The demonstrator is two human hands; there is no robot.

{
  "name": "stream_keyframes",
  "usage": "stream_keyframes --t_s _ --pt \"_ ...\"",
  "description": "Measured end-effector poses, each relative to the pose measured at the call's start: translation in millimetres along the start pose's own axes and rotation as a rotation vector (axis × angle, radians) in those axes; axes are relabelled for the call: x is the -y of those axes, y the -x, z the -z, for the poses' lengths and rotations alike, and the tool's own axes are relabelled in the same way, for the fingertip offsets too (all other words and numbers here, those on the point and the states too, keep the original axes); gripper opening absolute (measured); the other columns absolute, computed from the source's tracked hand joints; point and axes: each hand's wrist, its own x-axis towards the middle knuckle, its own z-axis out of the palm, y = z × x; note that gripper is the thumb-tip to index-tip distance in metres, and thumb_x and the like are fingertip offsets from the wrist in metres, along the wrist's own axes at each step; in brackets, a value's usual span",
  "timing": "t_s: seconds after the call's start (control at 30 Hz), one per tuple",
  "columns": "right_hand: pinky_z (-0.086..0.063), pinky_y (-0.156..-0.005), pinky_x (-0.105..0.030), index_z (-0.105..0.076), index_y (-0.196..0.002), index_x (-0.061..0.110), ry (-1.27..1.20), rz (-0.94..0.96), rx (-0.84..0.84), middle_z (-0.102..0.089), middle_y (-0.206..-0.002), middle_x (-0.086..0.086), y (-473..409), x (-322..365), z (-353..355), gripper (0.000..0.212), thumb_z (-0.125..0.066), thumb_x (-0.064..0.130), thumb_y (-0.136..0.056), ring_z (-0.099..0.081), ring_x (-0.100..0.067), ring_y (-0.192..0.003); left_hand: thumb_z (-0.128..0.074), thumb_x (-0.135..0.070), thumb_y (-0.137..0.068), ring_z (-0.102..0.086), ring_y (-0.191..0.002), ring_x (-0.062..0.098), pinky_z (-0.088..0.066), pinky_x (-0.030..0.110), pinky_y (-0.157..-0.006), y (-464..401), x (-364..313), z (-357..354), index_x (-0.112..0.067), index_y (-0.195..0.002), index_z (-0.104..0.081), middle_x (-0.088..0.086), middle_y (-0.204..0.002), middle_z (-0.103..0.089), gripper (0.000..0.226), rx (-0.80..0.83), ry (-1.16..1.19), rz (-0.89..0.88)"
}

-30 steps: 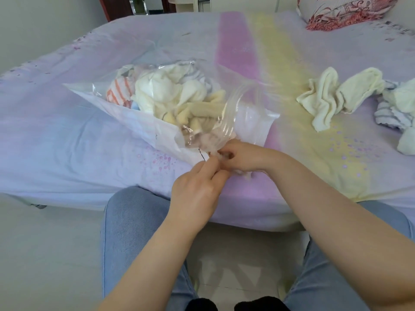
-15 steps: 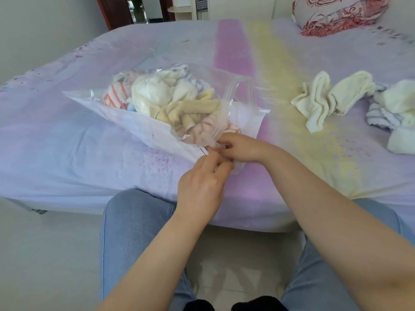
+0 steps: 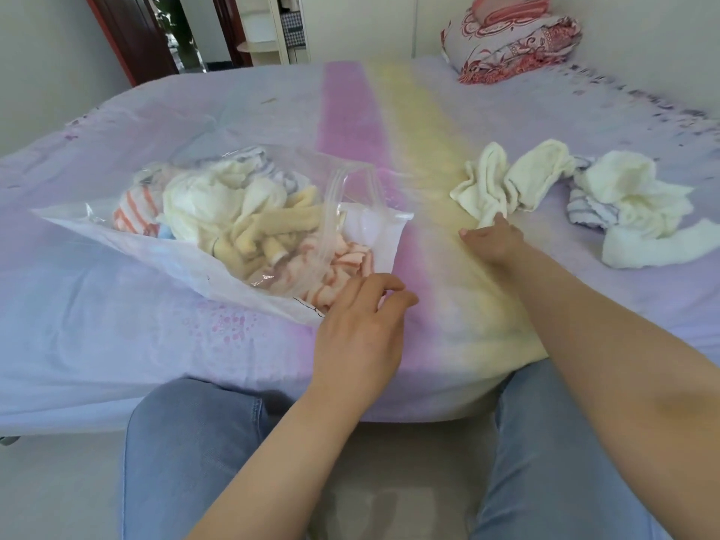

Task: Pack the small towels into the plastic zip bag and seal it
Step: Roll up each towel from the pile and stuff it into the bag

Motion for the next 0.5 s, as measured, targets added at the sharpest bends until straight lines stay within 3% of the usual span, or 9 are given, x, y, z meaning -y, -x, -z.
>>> stream_keyframes --t_s 0.07,0.13,0.2,0.23,0.3,0.4,0.47,0.5 --pt "-0.026 -0.112 -0.036 -0.063 -0.118 0.01 -0.054 0.131 -0.029 -0.035 -0.151 -0.012 4 1 5 0.055 -0.041 0.053 -0.093 -0.032 -0.03 -0.138 -0.071 0.005 -0.076 -0.06 -0.087 0.026 -0.046 0.028 -0.051 -2 1 1 -0.014 -0.093 -0.074 0.002 -0.101 -0.068 0.026 0.008 0.014 0.014" --pt "-0.037 -0.089 -0.028 -0.07 -0.083 0.006 -0.24 0.244 -0.132 -0.062 -0.114 -0.018 24 11 5 0.04 -0.05 0.039 -0.091 -0.054 -0.028 -0.111 -0.069 0.003 -0.08 -0.062 -0.088 0.029 -0.051 0.036 -0.053 -5 3 1 -0.013 -0.097 -0.074 0.004 -0.103 -0.068 0.024 0.012 0.034 0.035" --pt "-0.039 -0.078 -0.021 -0.073 -0.087 0.008 -0.451 0.309 -0.207 -0.07 -0.1 -0.012 60 24 4 0.018 -0.061 0.021 -0.089 -0.062 -0.019 -0.096 -0.066 0.003 -0.082 -0.062 -0.091 0.03 -0.053 0.039 -0.061 -7 2 -3 -0.01 -0.104 -0.072 0.006 -0.107 -0.067 0.026 -0.002 0.078 0.044" --pt "-0.041 -0.073 -0.016 -0.073 -0.087 0.013 -0.557 0.336 -0.176 -0.072 -0.095 -0.006 84 29 3 0.009 -0.064 0.014 -0.088 -0.064 -0.008 -0.087 -0.064 0.003 -0.083 -0.062 -0.096 0.028 -0.053 0.038 -0.067 -9 1 -6 -0.011 -0.111 -0.069 0.006 -0.112 -0.065 0.031 -0.006 0.124 0.061" --pt "-0.044 -0.067 -0.011 -0.072 -0.08 0.021 -0.746 0.443 0.006 -0.072 -0.081 0.009 138 32 -2 0.015 -0.069 0.007 -0.084 -0.061 0.006 -0.072 -0.059 0.004 -0.083 -0.054 -0.115 0.019 -0.049 0.032 -0.085 -12 -2 -15 -0.017 -0.129 -0.057 0.002 -0.128 -0.056 0.05 0.046 0.292 0.128" --pt "-0.05 -0.07 -0.015 -0.073 -0.09 0.024 -1.003 0.602 0.345 -0.072 -0.088 0.011 211 16 -2 0.018 -0.074 0.011 -0.078 -0.064 -0.001 -0.081 -0.057 -0.005 -0.088 -0.022 -0.144 0.015 -0.031 0.034 -0.113 -14 -2 -33 -0.033 -0.147 -0.032 0.0 -0.156 -0.024 0.071 0.355 0.474 0.204" --pt "-0.05 -0.073 -0.016 -0.071 -0.101 0.029 -1.076 0.654 0.52 -0.071 -0.095 0.01 237 3 7 0.027 -0.075 0.02 -0.075 -0.064 -0.004 -0.087 -0.059 -0.016 -0.092 -0.007 -0.148 0.016 -0.016 0.034 -0.118 -12 1 -43 -0.038 -0.143 -0.039 -0.004 -0.162 -0.011 0.059 0.518 0.37 0.169" --pt "-0.05 -0.074 -0.016 -0.071 -0.102 0.029 -1.094 0.665 0.541 -0.071 -0.094 0.01 241 -2 12 0.031 -0.076 0.022 -0.073 -0.064 -0.005 -0.087 -0.057 -0.016 -0.093 -0.008 -0.148 0.016 -0.013 0.028 -0.115 -11 1 -45 -0.034 -0.139 -0.047 -0.005 -0.162 -0.016 0.05 0.547 0.342 0.139"
